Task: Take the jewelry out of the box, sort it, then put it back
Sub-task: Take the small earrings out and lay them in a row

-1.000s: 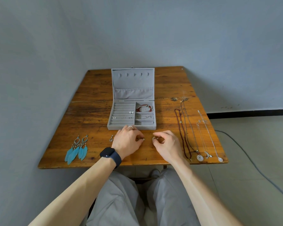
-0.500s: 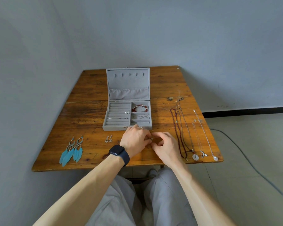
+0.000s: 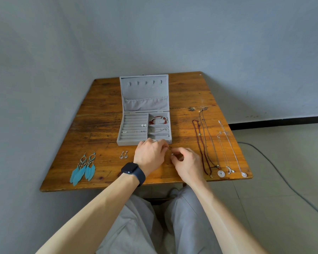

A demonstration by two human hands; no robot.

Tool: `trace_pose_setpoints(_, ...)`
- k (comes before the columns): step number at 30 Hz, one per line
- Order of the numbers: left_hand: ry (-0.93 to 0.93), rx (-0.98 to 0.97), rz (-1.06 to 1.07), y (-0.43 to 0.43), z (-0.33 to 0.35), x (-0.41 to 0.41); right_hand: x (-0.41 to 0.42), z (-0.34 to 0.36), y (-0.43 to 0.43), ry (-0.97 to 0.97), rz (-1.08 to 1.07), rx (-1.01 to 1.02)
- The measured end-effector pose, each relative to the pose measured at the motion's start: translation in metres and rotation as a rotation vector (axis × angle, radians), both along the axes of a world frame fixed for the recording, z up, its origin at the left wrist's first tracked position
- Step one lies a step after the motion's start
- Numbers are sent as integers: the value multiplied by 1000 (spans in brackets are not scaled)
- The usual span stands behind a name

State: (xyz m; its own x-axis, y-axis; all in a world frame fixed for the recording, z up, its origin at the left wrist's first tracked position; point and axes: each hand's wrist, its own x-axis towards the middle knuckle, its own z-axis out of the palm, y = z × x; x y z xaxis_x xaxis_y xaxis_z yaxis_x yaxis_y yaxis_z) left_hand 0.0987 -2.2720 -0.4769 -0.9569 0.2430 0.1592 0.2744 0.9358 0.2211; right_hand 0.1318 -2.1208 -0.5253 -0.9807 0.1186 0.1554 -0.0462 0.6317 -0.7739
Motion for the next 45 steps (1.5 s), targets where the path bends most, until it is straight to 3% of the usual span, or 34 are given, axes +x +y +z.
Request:
trace_pose_setpoints(11,19,-60,-25,-3,-5,5,2,-1,0,68,28,-49)
trace_pose_setpoints(21,-90,126,77,0,-4,5,1,0,2,2,9,-70)
trace_pose_setpoints(32,-79,-19,16,4,1,7,2,1,2,5,30,-72)
trace_pose_setpoints(45,-72,-42,-2,-1,0,5,3,2,2,-9,37,-70)
